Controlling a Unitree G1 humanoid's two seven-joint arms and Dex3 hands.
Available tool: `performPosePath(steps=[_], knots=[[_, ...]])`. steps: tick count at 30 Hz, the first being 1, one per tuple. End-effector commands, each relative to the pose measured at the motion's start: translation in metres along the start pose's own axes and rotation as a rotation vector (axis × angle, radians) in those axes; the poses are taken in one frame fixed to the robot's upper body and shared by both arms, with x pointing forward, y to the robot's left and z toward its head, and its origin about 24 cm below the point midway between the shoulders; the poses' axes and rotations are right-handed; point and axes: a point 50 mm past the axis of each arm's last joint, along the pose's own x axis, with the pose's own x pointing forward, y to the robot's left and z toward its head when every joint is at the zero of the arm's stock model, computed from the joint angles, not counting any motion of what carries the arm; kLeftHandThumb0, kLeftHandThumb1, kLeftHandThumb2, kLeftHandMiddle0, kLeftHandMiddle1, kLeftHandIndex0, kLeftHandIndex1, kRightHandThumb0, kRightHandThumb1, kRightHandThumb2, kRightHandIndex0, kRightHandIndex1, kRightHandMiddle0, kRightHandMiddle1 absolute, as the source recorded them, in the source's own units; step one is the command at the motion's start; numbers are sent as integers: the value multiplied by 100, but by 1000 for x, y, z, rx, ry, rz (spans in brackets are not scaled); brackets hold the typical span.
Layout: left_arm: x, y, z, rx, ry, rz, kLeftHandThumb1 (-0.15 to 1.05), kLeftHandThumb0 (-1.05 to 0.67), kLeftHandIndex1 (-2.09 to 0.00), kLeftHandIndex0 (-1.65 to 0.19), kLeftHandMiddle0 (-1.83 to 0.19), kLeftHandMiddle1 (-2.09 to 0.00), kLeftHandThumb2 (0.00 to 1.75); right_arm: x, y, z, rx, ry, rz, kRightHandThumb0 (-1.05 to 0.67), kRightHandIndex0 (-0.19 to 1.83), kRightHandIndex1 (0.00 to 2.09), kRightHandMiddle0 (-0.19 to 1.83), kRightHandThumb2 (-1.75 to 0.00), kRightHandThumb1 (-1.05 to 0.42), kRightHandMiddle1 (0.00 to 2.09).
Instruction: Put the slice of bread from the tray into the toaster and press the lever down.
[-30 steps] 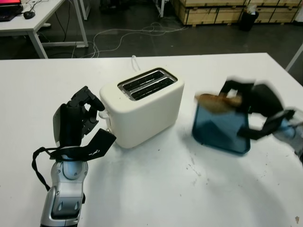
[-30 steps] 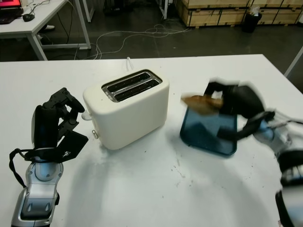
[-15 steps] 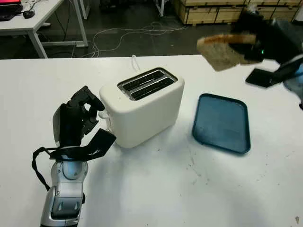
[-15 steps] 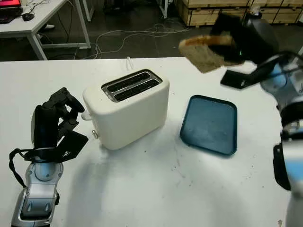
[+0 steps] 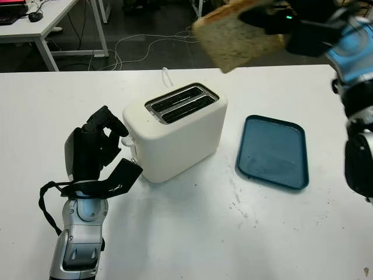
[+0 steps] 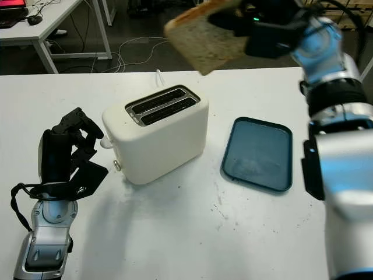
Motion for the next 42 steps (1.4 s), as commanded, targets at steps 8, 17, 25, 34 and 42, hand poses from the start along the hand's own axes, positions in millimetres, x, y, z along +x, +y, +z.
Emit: performPosePath(steps=[8, 17, 25, 34, 42], knots=[[1, 0, 3, -19, -23, 9, 88, 3, -175, -67, -99, -175, 55, 30, 24, 28, -11, -76, 145, -57, 112, 175, 87, -50, -92, 175], [1, -1, 3, 4, -21, 13, 87, 3, -175, -67, -99, -175, 54, 31, 46, 26, -117, -62, 237, -48, 109, 175, 80, -46, -92, 175], [0, -1, 3, -2, -14, 13, 88, 3, -175, -67, -97, -175, 54, 26, 54, 19, -174, -48, 276, -49, 105, 175, 76, -47, -92, 175], [0, -1, 3, -4, -15, 17, 88, 2, -175, -67, -98, -175, 53, 21, 61, 13, -239, -42, 306, -49, 108, 175, 78, -46, -92, 175], [0, -2, 2, -1, -16, 21, 86, 2, -175, -69, -99, -175, 54, 21, 64, 14, -327, -44, 368, -49, 112, 175, 86, -44, -92, 175]])
